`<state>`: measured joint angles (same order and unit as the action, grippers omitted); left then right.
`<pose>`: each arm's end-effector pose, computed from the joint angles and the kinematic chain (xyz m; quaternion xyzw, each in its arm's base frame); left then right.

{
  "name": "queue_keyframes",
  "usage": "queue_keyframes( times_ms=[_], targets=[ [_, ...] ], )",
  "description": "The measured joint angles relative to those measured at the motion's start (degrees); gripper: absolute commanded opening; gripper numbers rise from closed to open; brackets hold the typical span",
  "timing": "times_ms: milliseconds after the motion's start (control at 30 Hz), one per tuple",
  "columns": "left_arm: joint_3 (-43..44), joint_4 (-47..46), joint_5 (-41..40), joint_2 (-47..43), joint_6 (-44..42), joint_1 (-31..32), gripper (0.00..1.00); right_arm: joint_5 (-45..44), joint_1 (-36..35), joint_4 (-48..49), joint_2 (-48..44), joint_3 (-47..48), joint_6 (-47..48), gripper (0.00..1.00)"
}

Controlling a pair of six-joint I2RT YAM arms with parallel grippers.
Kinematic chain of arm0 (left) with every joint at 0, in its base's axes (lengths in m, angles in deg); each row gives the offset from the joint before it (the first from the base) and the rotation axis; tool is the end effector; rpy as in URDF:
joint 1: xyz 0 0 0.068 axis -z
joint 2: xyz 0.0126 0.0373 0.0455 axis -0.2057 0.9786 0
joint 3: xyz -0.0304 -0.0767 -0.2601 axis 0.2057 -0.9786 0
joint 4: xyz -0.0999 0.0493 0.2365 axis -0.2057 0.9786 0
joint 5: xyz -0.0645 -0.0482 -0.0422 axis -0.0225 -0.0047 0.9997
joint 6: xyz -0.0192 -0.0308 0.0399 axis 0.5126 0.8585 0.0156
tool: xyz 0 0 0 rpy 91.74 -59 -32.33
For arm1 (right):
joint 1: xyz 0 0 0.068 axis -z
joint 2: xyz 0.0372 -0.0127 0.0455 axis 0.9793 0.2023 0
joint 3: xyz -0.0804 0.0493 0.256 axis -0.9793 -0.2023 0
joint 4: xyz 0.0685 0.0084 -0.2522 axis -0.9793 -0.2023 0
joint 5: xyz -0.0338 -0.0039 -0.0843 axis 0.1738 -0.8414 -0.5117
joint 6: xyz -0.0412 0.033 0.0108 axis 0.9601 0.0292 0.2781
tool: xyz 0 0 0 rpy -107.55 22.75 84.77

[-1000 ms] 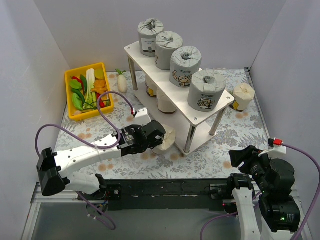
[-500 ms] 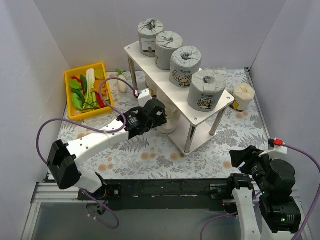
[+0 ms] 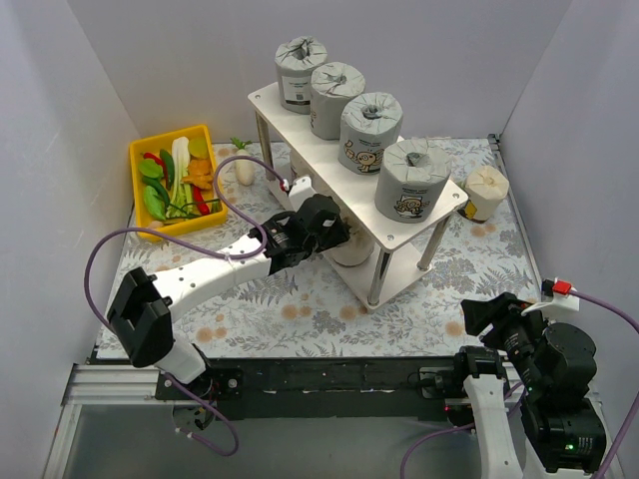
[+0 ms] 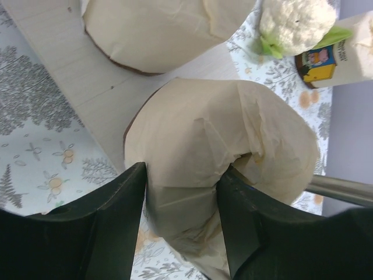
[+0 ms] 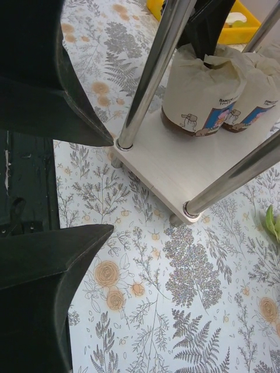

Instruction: Place and organize the paper towels onto the shelf

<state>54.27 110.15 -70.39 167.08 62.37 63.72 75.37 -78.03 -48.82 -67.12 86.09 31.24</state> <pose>0.2198 -0.2572 0.2954 -0.4002 0.8033 -0.3308 0.2916 -0.0273 0.0028 0.3504 0.1514 0.7860 0.1555 0.5789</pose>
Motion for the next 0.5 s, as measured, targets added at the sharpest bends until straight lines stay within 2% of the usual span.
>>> queue_keyframes(
  times_ms=[67,100,200,500],
  targets=[
    [0.0,-1.53,-0.02,0.42,0.07,0.0,0.57,0.0,0.0,0.02,0.0,0.0,-0.13,0.63],
    [0.0,-2.32,-0.02,0.72,0.15,0.0,0.64,0.0,0.0,0.02,0.0,0.0,-0.2,0.63],
    [0.0,-4.2,0.04,1.7,0.44,0.0,0.69,-0.02,0.0,0.0,0.0,0.0,-0.26,0.63],
    [-2.1,-5.27,-0.02,-1.55,0.11,0.0,0.68,-0.02,0.0,0.02,0.0,0.02,-0.46,0.63]
  ],
)
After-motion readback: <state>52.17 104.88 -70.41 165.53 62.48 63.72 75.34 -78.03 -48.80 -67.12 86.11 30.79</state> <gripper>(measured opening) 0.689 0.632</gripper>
